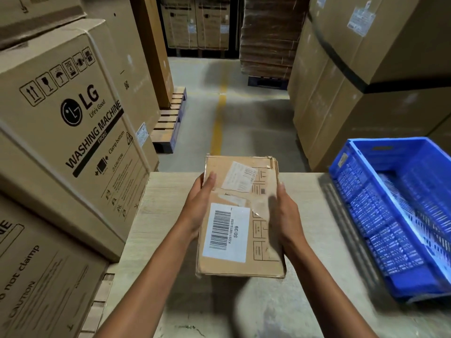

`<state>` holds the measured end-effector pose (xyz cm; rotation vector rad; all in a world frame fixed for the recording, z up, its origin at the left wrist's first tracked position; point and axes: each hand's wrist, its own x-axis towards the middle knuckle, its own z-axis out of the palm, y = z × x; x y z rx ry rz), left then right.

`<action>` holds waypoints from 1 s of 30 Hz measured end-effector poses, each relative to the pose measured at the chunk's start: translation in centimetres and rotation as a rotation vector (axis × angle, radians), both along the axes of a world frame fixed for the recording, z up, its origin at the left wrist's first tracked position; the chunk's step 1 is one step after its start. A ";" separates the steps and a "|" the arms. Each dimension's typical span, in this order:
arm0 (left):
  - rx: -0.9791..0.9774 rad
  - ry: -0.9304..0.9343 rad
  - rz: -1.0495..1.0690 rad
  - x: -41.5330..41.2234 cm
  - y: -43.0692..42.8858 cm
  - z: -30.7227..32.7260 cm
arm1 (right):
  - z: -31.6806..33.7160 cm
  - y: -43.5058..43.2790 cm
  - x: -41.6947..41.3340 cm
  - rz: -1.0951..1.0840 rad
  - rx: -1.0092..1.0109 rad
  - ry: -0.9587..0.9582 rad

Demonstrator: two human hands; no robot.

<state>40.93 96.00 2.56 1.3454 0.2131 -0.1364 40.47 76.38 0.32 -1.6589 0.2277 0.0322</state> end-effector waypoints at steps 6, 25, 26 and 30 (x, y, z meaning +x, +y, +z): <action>-0.135 -0.085 0.105 -0.2 0.7 0.6 | 1.7 -0.1 0.4 -0.161 0.235 -0.049; -0.155 0.454 0.137 -1.7 -0.2 -6.8 | -4.5 -2.9 0.0 -0.032 0.018 0.380; -0.132 0.497 0.154 -0.7 0.0 -7.0 | -4.1 -3.0 0.6 -0.040 0.037 0.389; -0.141 0.553 0.089 2.8 -0.1 -6.8 | -2.4 -3.1 2.7 0.023 0.110 0.455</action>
